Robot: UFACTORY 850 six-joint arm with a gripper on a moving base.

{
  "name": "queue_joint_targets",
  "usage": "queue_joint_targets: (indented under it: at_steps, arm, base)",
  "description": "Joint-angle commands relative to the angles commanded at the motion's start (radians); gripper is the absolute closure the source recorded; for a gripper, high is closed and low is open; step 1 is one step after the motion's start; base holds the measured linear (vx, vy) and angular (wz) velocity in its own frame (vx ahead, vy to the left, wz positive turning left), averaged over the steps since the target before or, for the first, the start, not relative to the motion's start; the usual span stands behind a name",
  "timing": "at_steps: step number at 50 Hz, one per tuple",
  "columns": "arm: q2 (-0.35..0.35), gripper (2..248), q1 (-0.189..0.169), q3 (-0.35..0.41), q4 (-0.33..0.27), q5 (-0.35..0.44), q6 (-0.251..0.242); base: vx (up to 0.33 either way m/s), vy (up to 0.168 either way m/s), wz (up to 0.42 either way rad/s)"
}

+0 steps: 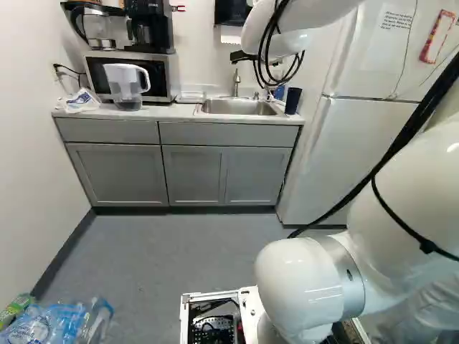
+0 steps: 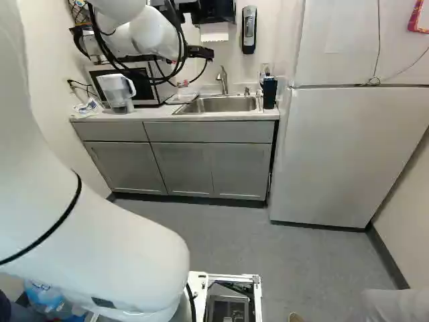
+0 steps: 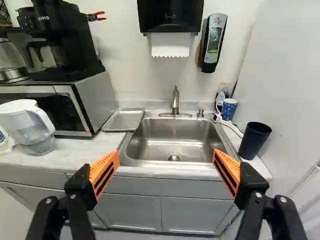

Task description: Rinse the cup and place it in the tray

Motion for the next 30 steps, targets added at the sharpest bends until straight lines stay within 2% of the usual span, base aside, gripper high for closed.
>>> queue_joint_targets:
  at_steps: [30]
  arm:
    - [-0.003, 3, 0.000, -0.023, 0.000, 0.000, 0.000]
  base:
    - [0.000, 0.000, 0.000]
